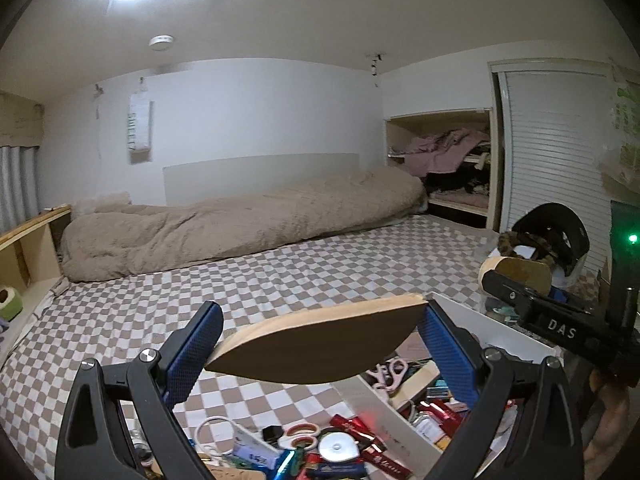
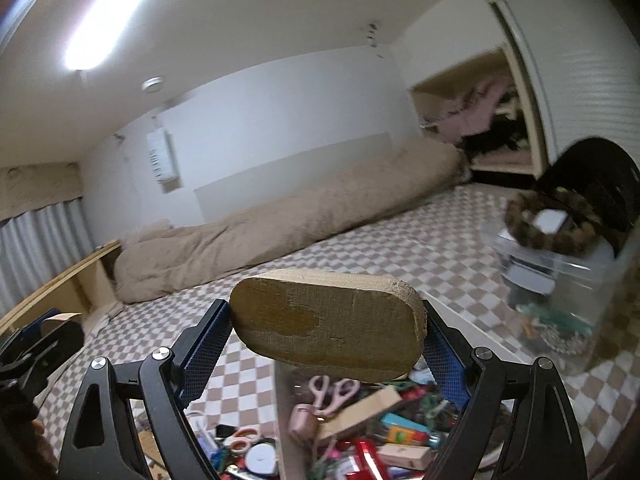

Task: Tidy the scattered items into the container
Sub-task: 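Lift the wooden paddle and oval block up toward the SHOES box with both tools, then open the right tool to drop the oval wooden block into the box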

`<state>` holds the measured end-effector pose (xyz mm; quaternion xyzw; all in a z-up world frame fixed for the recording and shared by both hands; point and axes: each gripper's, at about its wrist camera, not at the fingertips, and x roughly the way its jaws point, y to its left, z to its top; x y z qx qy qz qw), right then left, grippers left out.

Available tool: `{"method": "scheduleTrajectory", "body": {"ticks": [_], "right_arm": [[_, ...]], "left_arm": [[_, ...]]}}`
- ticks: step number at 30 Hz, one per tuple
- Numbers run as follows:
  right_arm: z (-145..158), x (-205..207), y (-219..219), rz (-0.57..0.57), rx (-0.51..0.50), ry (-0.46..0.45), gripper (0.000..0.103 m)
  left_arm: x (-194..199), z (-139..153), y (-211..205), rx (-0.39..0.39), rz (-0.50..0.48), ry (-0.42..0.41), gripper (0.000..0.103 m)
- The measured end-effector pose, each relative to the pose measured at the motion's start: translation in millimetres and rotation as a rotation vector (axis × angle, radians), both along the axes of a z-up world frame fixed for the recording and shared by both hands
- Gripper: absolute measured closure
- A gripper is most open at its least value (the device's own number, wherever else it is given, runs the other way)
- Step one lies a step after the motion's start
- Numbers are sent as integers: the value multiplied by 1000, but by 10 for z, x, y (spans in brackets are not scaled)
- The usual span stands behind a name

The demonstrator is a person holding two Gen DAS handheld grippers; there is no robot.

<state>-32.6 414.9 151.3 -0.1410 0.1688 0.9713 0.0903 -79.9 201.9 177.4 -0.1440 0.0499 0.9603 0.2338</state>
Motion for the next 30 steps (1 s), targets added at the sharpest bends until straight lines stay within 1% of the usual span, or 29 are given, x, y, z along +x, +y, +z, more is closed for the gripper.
{"method": "scheduleTrajectory", "body": {"ticks": [3, 6, 11, 14, 19, 21, 23, 26, 29, 30], "right_arm": [[-73, 4, 123, -40, -18, -29, 13], [-163, -6, 206, -65, -25, -62, 13], [-392, -170, 278, -75, -2, -171, 13], [-580, -313, 277, -53, -1, -253, 13], [-853, -509, 242, 7, -34, -366, 13], [-951, -586, 177, 43, -12, -424, 13], [-1022, -639, 93, 69, 31, -479, 13], [-1013, -637, 5, 106, 80, -496, 13], [-1035, -651, -58, 159, 85, -523, 13], [-1029, -648, -64, 158, 88, -524, 13]], "left_arm": [[-18, -46, 105, -2, -18, -12, 4], [-59, -140, 232, -3, -44, -48, 4], [-143, -308, 428, -7, -79, -110, 4], [-184, -390, 526, -7, -99, -144, 4], [-233, -489, 626, -11, -108, -178, 4], [-243, -511, 639, -9, -108, -186, 4], [-247, -523, 633, -11, -105, -188, 4], [-253, -540, 634, -12, -102, -193, 4], [-255, -545, 628, -13, -99, -195, 4], [-254, -550, 626, -14, -98, -195, 4]]}}
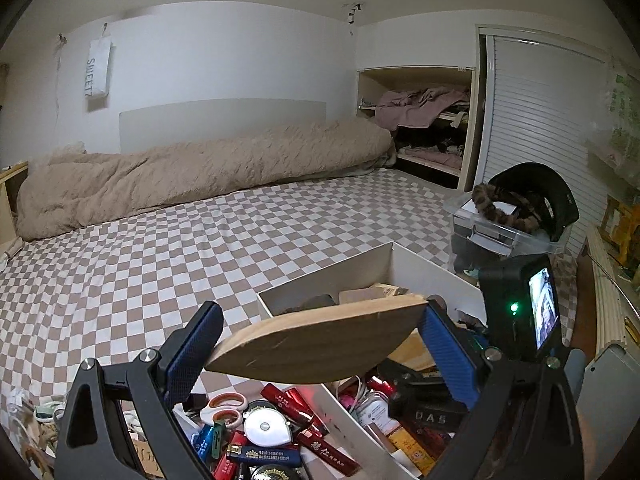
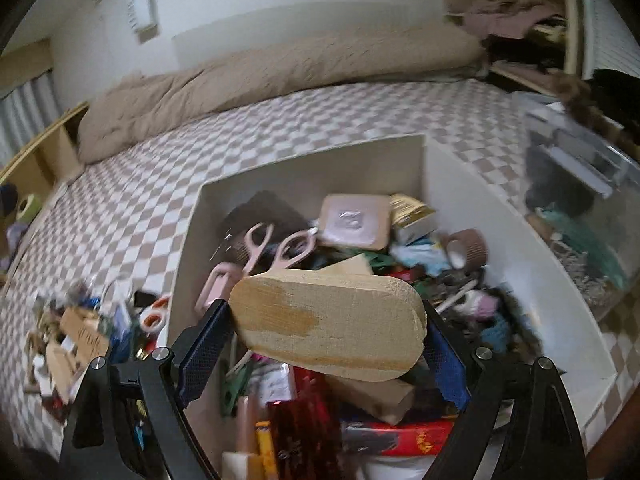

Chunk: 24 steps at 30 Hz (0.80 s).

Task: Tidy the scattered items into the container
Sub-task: 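Open the right tool to drop the oval wooden block into the box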

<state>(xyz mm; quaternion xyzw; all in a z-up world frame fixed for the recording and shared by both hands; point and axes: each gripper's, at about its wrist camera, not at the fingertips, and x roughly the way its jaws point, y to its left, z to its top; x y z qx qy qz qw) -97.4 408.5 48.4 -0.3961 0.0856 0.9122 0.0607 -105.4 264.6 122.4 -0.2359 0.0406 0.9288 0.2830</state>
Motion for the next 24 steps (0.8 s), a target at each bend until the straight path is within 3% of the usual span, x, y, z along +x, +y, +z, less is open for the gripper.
{"method": "scheduleTrajectory", "body": {"ticks": [2, 3, 7, 16, 24], "right_arm": [[14, 13, 36, -16, 0, 3, 10], [16, 18, 49, -24, -6, 4, 0], [73, 99, 166, -56, -29, 41, 0], [203, 463, 721, -251, -150, 151, 0], [277, 627, 922, -297, -228, 217, 0]], "left_arm": [[-1, -6, -8, -1, 2, -3, 4], [-5, -6, -10, -1, 4, -4, 4], [-1, -14, -12, 0, 4, -10, 4], [15, -160, 172, -23, -45, -51, 4], [29, -446, 500, -66, -185, -154, 4]]}}
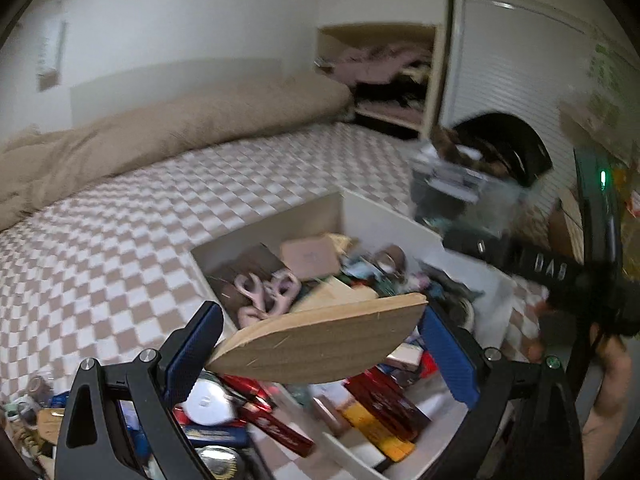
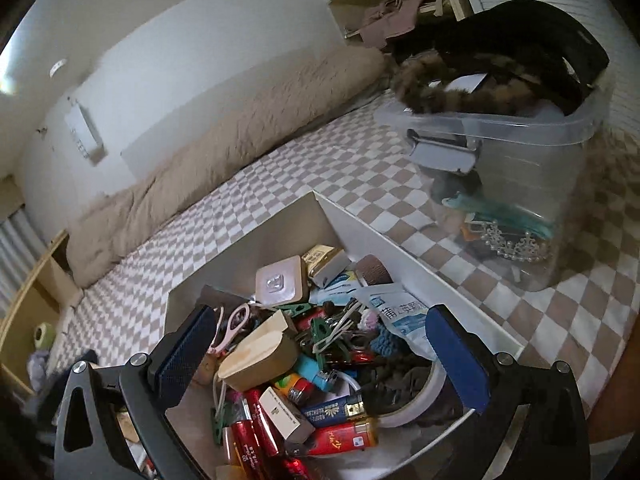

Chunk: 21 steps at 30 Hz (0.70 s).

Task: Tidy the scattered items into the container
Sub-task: 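Open the right tool to drop the oval wooden block into the box, then open the left tool to drop the wooden paddle into the box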

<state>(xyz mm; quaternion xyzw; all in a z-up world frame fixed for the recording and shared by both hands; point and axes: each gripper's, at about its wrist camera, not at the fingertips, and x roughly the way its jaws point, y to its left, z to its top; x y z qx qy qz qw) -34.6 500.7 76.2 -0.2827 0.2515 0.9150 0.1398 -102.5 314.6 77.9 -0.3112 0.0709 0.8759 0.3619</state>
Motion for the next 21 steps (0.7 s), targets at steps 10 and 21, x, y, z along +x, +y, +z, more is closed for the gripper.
{"method": "scheduleTrajectory", "body": {"ticks": [10, 21], "right_arm": [[0, -8, -9, 25, -2, 6, 0], [-17, -6, 19, 9, 7, -2, 0]], "left_arm": [[172, -343, 446, -116, -171, -90, 4], [195, -485, 690, -169, -201, -195, 4]]}}
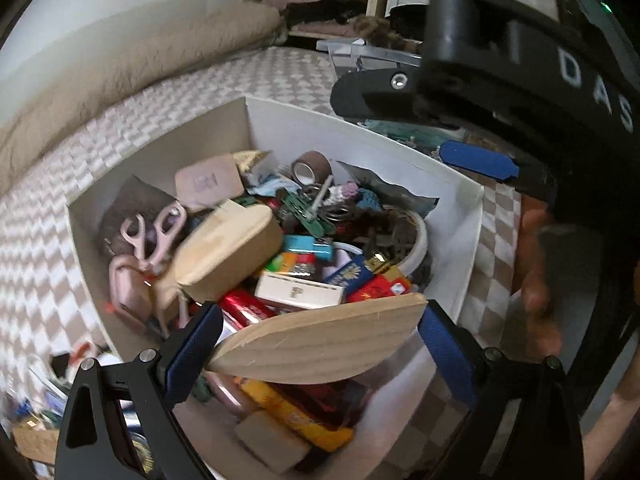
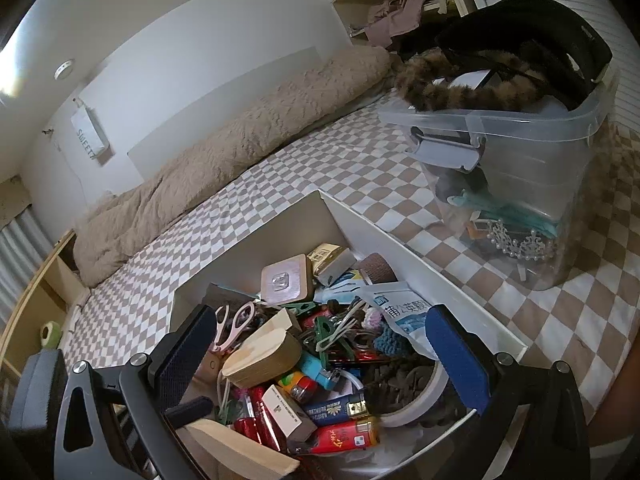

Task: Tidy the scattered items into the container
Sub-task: 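Open the left tool to drop the wooden paddle into the box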

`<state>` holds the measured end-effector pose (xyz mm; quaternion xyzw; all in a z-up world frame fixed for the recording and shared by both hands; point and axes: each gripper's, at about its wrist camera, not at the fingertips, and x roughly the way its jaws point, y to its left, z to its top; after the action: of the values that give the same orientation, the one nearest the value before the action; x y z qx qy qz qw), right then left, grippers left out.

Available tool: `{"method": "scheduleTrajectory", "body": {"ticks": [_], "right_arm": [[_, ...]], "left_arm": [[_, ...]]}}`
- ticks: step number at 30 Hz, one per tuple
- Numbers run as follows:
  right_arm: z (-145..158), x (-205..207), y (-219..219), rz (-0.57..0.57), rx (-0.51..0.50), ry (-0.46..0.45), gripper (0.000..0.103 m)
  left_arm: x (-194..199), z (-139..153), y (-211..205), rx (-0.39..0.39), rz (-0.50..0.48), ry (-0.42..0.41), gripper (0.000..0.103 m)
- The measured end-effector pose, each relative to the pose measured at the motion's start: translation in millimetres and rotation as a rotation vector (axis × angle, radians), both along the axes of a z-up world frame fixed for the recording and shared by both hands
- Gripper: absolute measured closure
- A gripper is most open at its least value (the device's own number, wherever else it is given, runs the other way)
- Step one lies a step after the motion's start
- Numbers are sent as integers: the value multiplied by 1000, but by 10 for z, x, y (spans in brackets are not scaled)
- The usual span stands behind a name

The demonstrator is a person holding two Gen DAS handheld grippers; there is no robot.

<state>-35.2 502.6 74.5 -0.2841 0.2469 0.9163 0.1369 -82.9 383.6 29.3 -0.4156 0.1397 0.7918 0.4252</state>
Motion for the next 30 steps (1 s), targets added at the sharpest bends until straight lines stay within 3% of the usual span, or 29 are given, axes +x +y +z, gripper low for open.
{"method": "scheduleTrajectory", "body": {"ticks": [5, 12, 30], "right_arm": [[-28, 58, 89, -47, 4, -12, 0], [28, 161, 151, -84, 7, 5, 0], [96, 240, 177, -113, 54, 2, 0]], "left_arm": [[-14, -55, 17, 8, 62, -98, 4], [-43, -58, 50, 17, 143, -126, 4], [85, 88, 154, -11, 169, -6, 0]]}}
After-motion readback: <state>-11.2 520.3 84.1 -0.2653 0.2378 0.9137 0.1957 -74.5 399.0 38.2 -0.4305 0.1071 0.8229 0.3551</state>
